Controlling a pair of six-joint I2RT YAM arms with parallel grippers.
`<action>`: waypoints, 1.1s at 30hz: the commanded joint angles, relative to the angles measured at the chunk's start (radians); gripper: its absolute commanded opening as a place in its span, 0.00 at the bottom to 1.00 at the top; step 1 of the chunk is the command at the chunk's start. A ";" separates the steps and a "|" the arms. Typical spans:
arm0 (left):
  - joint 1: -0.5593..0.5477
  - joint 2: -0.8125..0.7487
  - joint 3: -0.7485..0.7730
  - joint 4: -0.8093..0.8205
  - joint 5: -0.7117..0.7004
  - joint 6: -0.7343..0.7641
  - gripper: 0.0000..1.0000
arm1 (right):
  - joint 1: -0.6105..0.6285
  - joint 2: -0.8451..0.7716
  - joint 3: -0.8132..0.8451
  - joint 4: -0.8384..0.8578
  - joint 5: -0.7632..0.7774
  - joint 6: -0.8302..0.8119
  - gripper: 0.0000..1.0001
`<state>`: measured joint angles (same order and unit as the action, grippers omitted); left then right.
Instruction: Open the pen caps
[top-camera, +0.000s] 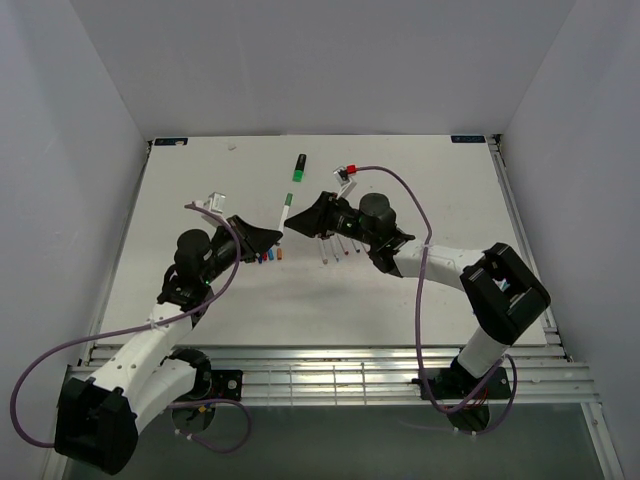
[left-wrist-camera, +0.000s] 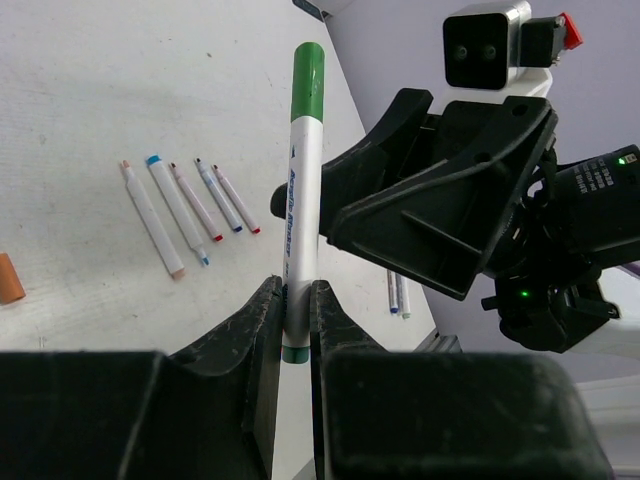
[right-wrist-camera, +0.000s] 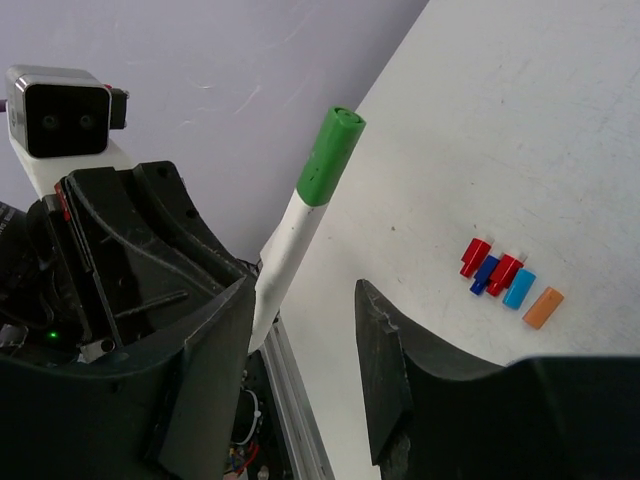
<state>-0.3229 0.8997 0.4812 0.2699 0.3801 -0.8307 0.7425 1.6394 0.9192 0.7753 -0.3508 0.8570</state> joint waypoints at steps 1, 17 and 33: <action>-0.004 -0.028 -0.012 0.009 0.011 -0.010 0.00 | 0.014 0.033 0.050 0.104 0.012 0.039 0.50; -0.002 -0.045 -0.033 0.009 0.013 -0.011 0.00 | 0.047 0.131 0.079 0.235 -0.027 0.155 0.21; -0.002 0.031 0.220 -0.284 -0.101 0.157 0.73 | 0.041 0.053 0.067 -0.094 -0.235 -0.128 0.08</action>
<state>-0.3233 0.9047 0.6666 0.0509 0.2909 -0.7143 0.7818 1.7428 0.9722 0.7078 -0.4885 0.8055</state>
